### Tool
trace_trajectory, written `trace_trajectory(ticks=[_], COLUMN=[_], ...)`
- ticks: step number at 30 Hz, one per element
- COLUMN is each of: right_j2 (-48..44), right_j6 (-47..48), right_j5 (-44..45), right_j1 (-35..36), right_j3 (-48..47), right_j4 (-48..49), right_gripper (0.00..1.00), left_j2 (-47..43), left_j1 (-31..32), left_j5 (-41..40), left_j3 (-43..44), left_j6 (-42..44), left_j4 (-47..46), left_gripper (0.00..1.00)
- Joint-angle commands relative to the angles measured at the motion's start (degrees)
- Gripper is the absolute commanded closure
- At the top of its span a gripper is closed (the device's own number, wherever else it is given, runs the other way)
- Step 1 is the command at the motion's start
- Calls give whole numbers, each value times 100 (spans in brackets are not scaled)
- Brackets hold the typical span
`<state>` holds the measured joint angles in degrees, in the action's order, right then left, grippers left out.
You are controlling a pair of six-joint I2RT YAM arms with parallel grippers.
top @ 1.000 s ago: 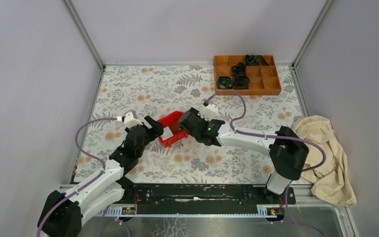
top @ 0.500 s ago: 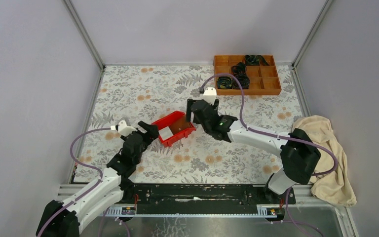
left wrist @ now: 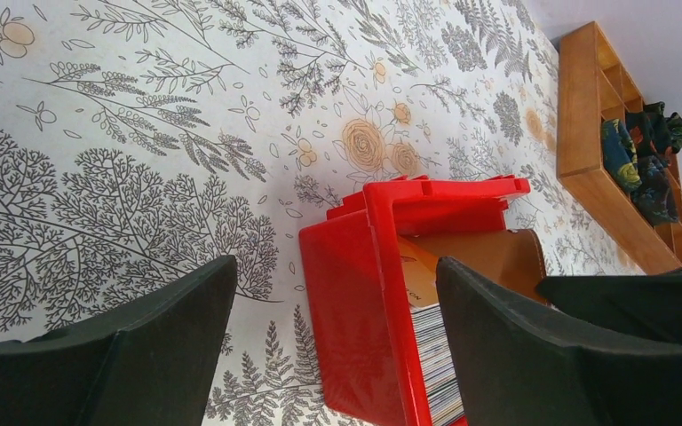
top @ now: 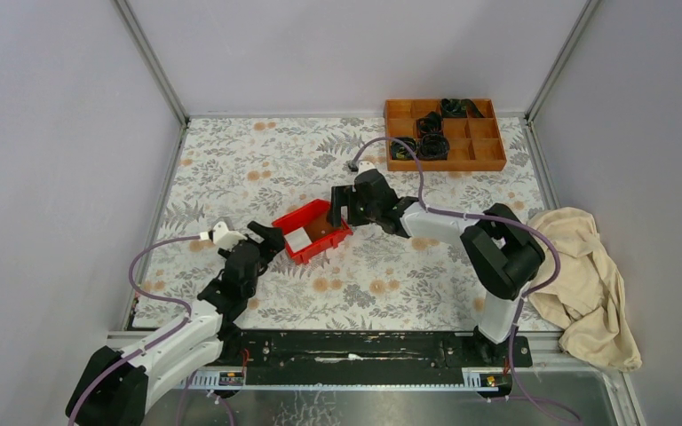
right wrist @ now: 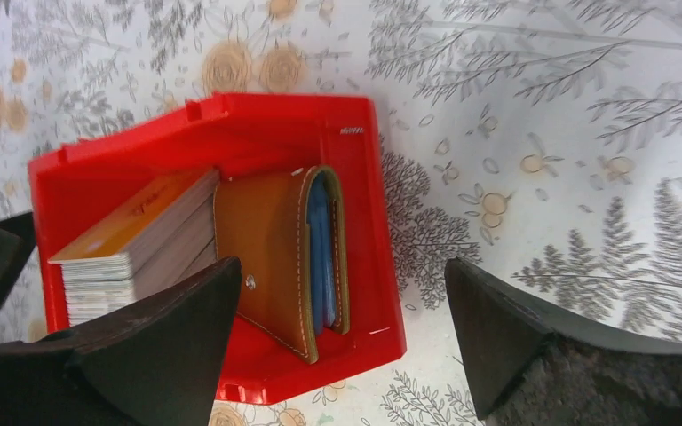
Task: Put the credit cards into the card holder
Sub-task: Move the storage box to the center of the board, then pick up the card holder from the storage box.
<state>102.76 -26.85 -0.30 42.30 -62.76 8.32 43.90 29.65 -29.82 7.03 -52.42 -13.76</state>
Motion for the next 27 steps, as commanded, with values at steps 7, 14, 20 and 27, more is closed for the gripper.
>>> trace_trajectory(ticks=[7, 14, 20, 27], right_j2=[493, 430, 272, 142], right_j6=[-221, -198, -72, 6], right_j5=[-1320, -1396, -1264, -1198], right_j1=[-205, -207, -207, -209], right_j3=[-150, -92, 2, 58], right_j4=[706, 766, 721, 700], right_gripper=[12, 22, 28, 36], left_j2=[-12, 196, 341, 443], left_j1=[46, 41, 41, 42], left_j5=[-392, -364, -344, -331], left_j3=[-65, -26, -4, -3], left_j6=[39, 96, 110, 110], left_j4=[-570, -678, -782, -821], left_gripper=[12, 12, 13, 13])
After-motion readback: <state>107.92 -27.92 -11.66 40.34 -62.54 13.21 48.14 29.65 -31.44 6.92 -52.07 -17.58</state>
